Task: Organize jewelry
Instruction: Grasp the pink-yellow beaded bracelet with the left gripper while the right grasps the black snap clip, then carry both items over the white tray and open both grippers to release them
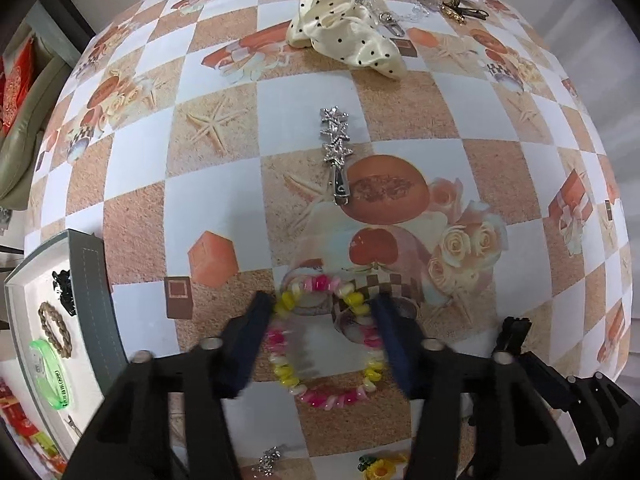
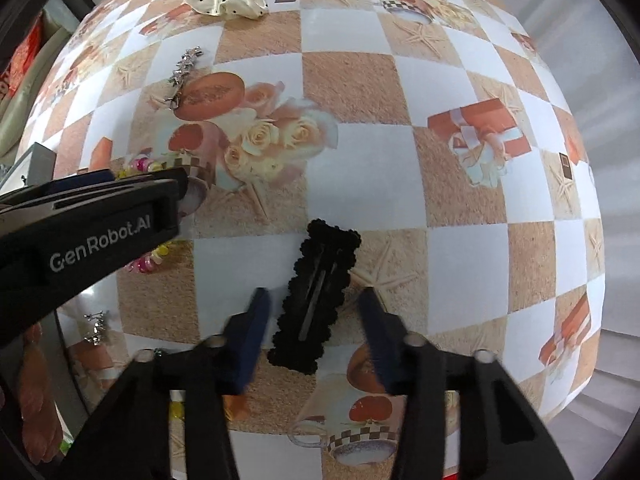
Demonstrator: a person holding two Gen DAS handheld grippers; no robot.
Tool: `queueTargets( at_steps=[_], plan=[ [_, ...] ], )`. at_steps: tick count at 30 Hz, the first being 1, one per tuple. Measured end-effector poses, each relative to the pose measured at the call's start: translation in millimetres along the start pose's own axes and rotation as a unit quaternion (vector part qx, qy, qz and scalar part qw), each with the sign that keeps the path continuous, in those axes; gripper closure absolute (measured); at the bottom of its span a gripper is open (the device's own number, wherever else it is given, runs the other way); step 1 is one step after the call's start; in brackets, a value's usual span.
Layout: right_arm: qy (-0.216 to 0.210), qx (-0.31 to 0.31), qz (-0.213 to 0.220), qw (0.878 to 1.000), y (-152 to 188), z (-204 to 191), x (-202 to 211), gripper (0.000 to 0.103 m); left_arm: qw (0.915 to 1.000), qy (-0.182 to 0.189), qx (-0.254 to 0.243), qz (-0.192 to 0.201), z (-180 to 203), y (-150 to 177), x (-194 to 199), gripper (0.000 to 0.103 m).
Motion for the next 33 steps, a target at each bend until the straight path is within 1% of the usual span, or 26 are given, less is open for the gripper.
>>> queueTargets(
  at_steps=[1, 2, 3, 4, 7, 8, 16, 18, 27, 28, 29, 30, 31, 32, 33],
  plan=[
    [0.0, -0.002, -0.001, 1.0, -0.9, -0.3, 0.4, 0.065, 1.0, 0.002, -0.001, 0.001, -0.5, -0.5, 1.6, 0.061],
    [-0.001, -0.004, -0.002, 1.0, -1.5, -1.4, 0.3, 0.068, 1.0, 0.005, -0.001, 0.001, -1.2, -0.8, 2.9, 0.067],
    [-0.003, -0.006, -0.004, 1.0, -4.1, 0.5, 0.6, 0.069, 0.9999, 0.011, 0.0, 0.0, -2.1, -0.3, 3.5, 0.07],
    [-0.008, -0.008, -0.007, 1.0, -4.6, -0.9, 0.3, 0.07, 0.9998, 0.018, 0.002, 0.0, -2.2, -0.4, 4.3, 0.073],
    [-0.018, -0.01, -0.015, 1.0, -6.0, -2.4, 0.1, 0.07, 0.9997, 0.023, 0.003, 0.003, -3.5, 0.7, 9.7, 0.074],
    [-0.023, -0.013, -0.018, 0.999, -6.4, -2.8, 0.3, 0.07, 0.9997, 0.024, 0.004, 0.004, -4.8, 2.2, 11.6, 0.077],
    [-0.063, -0.026, -0.029, 0.997, -13.8, -0.1, 12.5, 0.07, 0.9983, 0.042, 0.023, 0.032, -16.3, 10.9, 45.8, 0.077],
    [-0.071, -0.028, -0.03, 0.997, -25.1, 3.3, 18.4, 0.07, 0.9978, 0.046, 0.029, 0.038, -21.1, 15.6, 52.1, 0.077],
    [-0.096, -0.036, -0.028, 0.994, -35.4, 13.8, 31.6, 0.07, 0.9958, 0.056, 0.048, 0.055, -36.5, 36.8, 74.7, 0.077],
    [-0.098, -0.036, -0.028, 0.994, -40.6, 17.3, 31.9, 0.07, 0.9957, 0.055, 0.048, 0.056, -36.7, 38.2, 76.0, 0.077],
    [-0.101, -0.036, -0.028, 0.994, -42.1, 32.0, 32.7, 0.07, 0.9956, 0.055, 0.05, 0.057, -37.9, 40.5, 78.2, 0.077],
    [-0.103, -0.036, -0.028, 0.994, -38.8, 39.5, 35.9, 0.07, 0.9955, 0.054, 0.051, 0.059, -39.4, 43.0, 80.6, 0.077],
    [-0.105, -0.035, -0.027, 0.993, -40.2, 37.0, 38.0, 0.07, 0.9952, 0.054, 0.054, 0.061, -41.1, 45.7, 83.5, 0.077],
    [-0.107, -0.035, -0.026, 0.993, -37.3, 49.9, 41.3, 0.07, 0.9951, 0.054, 0.056, 0.062, -42.5, 47.8, 85.6, 0.077],
    [-0.108, -0.035, -0.026, 0.993, -36.5, 51.0, 42.7, 0.07, 0.9949, 0.053, 0.058, 0.063, -43.8, 49.9, 87.7, 0.077]
  ],
)
Point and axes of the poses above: each gripper's, at about its wrist camera, not at the fingertips, and x roughly against the way its jaws point, z to its right, y to its underside, the point moved 6 cm from there along -x, roughly the way its jaws point, and after that the axes turned 9 degrees about -x, right-handed, at the moved point
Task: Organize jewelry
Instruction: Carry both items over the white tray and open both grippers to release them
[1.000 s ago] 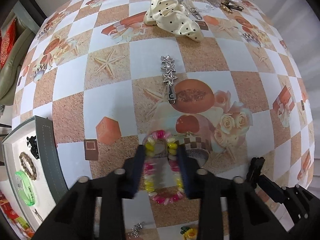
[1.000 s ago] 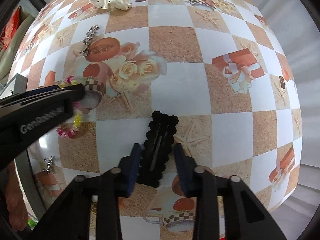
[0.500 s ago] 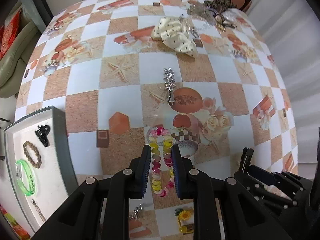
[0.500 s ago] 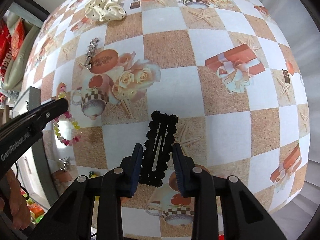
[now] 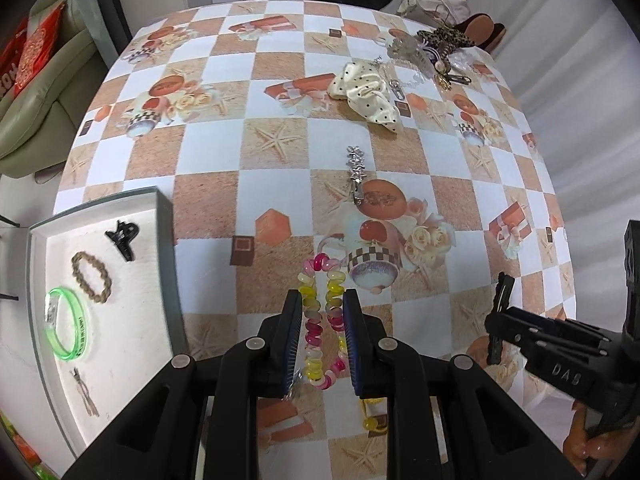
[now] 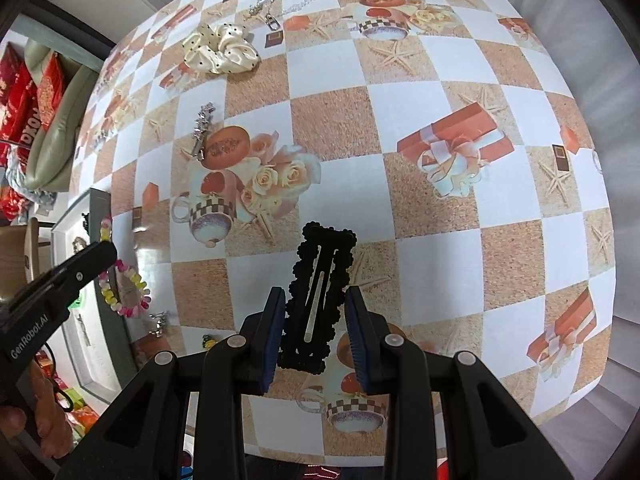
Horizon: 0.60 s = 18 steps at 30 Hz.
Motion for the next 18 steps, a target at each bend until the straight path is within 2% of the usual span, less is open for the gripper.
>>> queueTargets(
  at_steps=[1, 6, 18],
  plan=[
    [-0.001, 0.001, 0.001, 1.0, 4.5, 16.2, 11.0, 0.07, 1.0, 0.0, 0.003, 0.002, -1.9, 2.4, 3.5, 0.077],
    [-0.004, 0.012, 0.006, 1.0, 10.1, 16.2, 28.6, 0.07, 0.9998, -0.002, 0.015, 0.011, -10.1, 12.0, 16.4, 0.077],
    [-0.028, 0.078, 0.017, 0.996, 7.2, -40.8, 51.7, 0.07, 0.9962, -0.021, 0.074, 0.04, -58.7, 37.8, 51.1, 0.077]
  ],
)
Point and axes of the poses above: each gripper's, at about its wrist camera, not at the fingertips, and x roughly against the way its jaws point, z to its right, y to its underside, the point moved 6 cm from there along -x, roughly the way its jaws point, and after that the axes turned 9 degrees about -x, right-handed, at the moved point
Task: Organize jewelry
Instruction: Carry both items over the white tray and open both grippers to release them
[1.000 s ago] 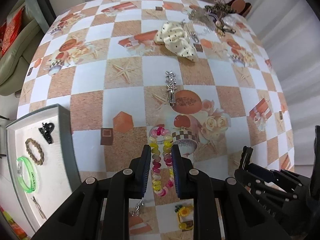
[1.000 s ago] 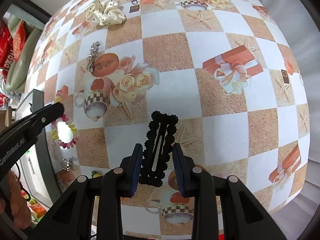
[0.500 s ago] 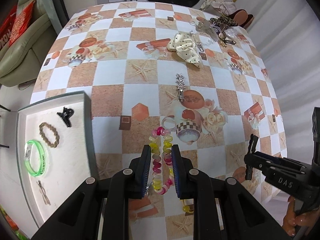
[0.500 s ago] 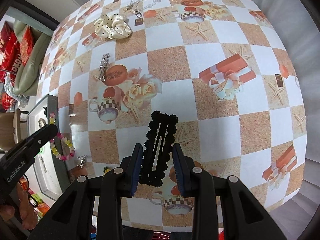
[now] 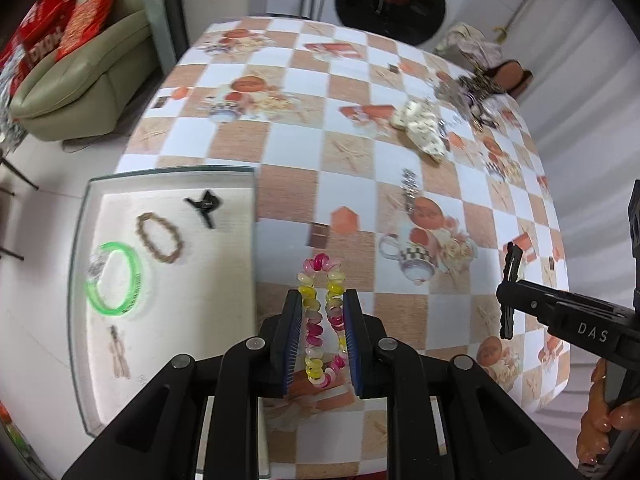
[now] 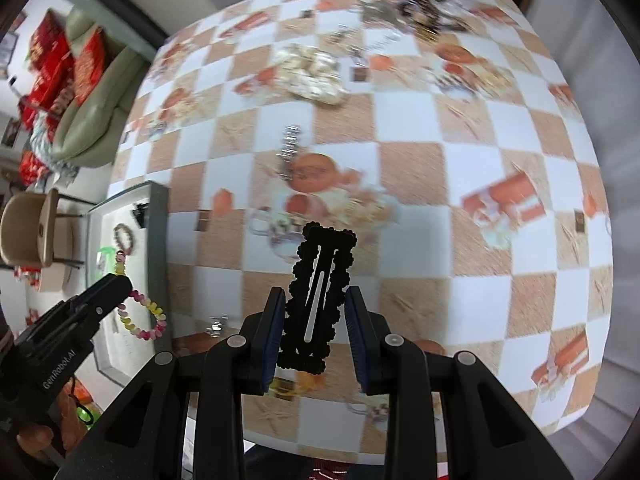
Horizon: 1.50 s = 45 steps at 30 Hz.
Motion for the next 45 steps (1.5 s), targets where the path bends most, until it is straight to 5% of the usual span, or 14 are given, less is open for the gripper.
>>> queueTargets(
  at_steps=[23, 36, 45],
  plan=[
    [-0.051, 0.202, -0.043, 0.977, 19.1, -205.1, -40.6, 0.07, 0.985, -0.067, 0.159, -0.011, -147.7, 89.2, 9.5, 0.077],
    [-0.035, 0.263, -0.092, 0.96, 46.1, -256.6, -100.6, 0.07, 0.9729, -0.095, 0.207, -0.038, -190.0, 130.2, -9.7, 0.077],
    [-0.016, 0.291, -0.115, 0.95, 63.3, -276.3, -138.7, 0.07, 0.9725, -0.106, 0.201, -0.051, -194.1, 136.2, -24.0, 0.077]
  ],
)
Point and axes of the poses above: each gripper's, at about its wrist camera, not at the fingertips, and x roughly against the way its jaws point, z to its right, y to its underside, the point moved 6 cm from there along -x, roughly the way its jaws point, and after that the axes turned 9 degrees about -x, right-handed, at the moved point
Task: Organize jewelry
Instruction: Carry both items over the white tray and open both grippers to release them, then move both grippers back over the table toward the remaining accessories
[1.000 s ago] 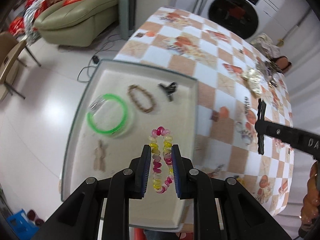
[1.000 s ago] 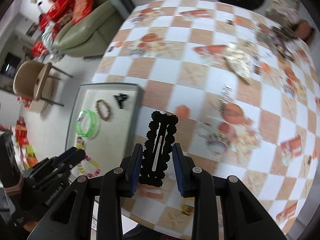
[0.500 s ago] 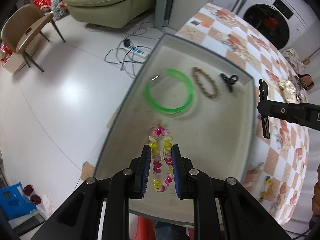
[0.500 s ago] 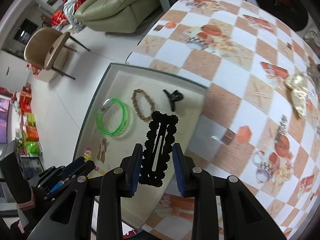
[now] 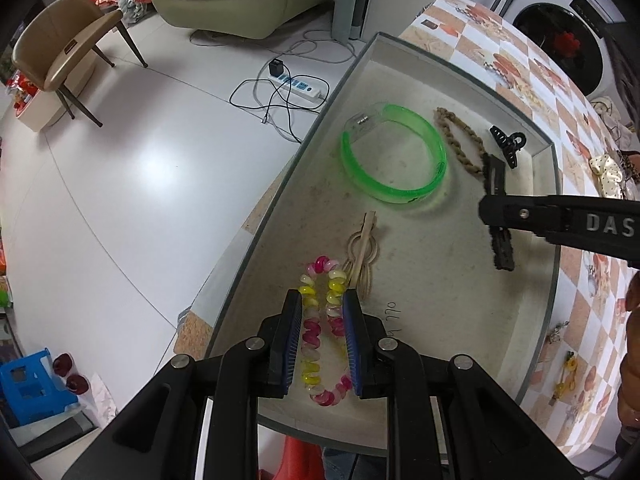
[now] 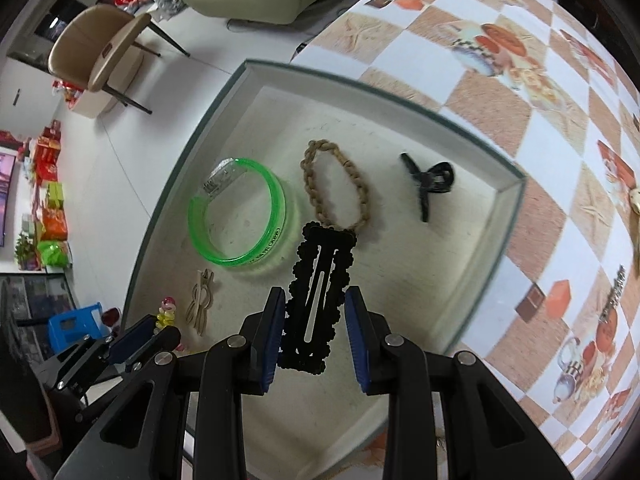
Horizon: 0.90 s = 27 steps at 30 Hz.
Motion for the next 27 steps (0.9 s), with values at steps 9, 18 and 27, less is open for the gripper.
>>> queueTargets(
  at_steps=[9, 18, 27],
  plan=[
    [0.014, 0.005, -0.011, 1.0, -2.7, -1.9, -20.0, 0.07, 0.9995, -0.023, -0.022, -0.009, 11.4, 2.0, -6.7, 0.055],
    [0.014, 0.011, -0.016, 1.0, 0.7, -7.3, -23.7, 0.067, 0.9985, -0.036, -0.039, -0.015, 18.2, 8.0, -7.2, 0.054],
    [0.006, -0.001, -0.019, 1.0, 6.4, 3.0, -17.7, 0.047, 0.9984, -0.04, -0.04, -0.003, 21.3, 6.1, 4.5, 0.019]
  ],
)
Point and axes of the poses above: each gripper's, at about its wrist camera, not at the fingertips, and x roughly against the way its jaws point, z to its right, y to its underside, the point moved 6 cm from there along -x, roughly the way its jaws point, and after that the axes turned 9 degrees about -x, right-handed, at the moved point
